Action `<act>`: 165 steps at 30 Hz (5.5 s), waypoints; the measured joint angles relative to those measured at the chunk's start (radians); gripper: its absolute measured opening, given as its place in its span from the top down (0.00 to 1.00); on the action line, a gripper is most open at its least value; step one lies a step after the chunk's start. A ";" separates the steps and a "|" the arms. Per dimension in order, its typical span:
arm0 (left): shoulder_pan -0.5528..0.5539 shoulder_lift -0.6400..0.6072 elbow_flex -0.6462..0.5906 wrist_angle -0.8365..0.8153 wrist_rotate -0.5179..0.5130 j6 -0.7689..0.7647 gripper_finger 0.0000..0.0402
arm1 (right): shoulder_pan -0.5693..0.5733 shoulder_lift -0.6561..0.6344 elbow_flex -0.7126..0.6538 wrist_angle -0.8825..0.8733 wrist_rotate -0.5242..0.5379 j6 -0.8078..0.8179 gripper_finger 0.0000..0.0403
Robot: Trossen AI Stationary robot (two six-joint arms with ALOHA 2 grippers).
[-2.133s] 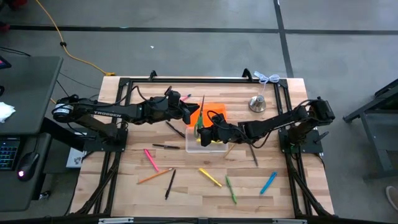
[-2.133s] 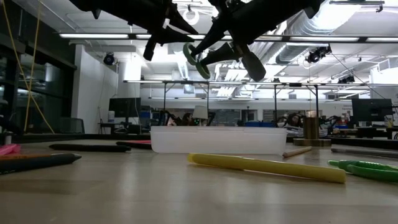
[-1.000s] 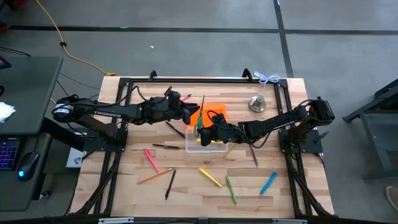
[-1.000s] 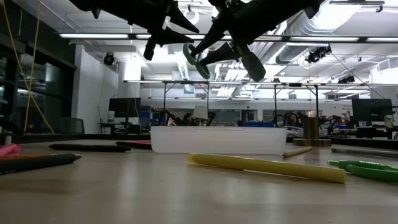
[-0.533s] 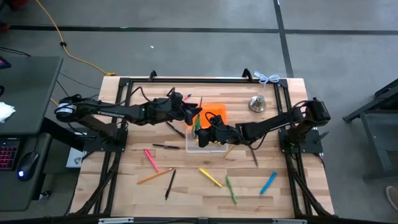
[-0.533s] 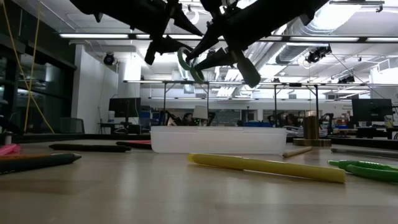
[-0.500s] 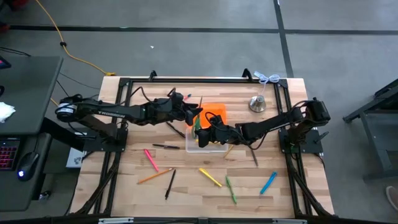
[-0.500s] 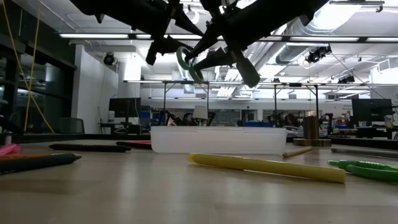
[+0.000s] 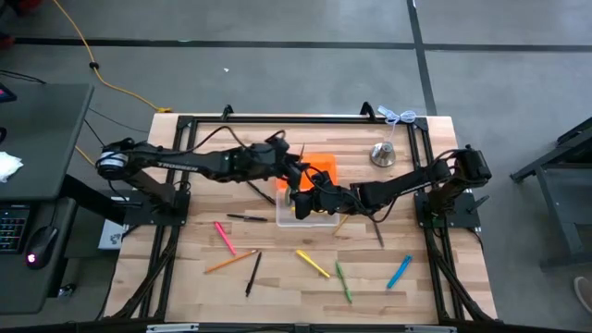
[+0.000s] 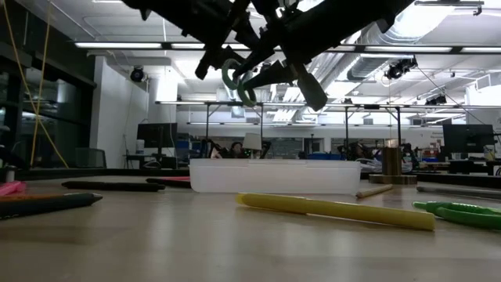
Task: Pick & place school supplies into a supply box
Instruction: Put the green scissor into the container
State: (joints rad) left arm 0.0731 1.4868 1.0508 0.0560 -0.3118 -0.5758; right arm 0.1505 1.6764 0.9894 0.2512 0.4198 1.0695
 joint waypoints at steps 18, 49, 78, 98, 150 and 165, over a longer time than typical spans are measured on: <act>0.000 0.036 0.089 -0.162 0.004 0.047 0.79 | 0.000 0.000 0.000 0.000 -0.007 -0.011 0.87; 0.011 0.036 0.089 -0.251 0.074 0.055 0.97 | 0.047 -0.005 -0.001 0.044 -0.069 -0.031 0.97; 0.032 0.006 0.088 -0.222 0.323 0.056 0.97 | 0.238 -0.460 -0.001 -0.551 0.246 -0.109 0.99; 0.032 0.006 0.088 -0.080 0.945 0.154 0.97 | 0.264 -0.554 -0.001 -0.711 0.274 -0.181 0.97; 0.077 0.367 0.433 -0.462 0.846 0.463 0.97 | 0.262 -0.686 -0.001 -0.920 0.553 -0.229 0.97; 0.078 0.410 0.431 -0.440 0.901 0.433 0.97 | 0.263 -0.844 -0.090 -1.156 0.570 -0.152 0.97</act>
State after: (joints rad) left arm 0.1509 1.8971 1.4822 -0.3843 0.5888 -0.1432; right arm 0.4137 0.8326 0.8995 -0.9044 0.9903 0.9173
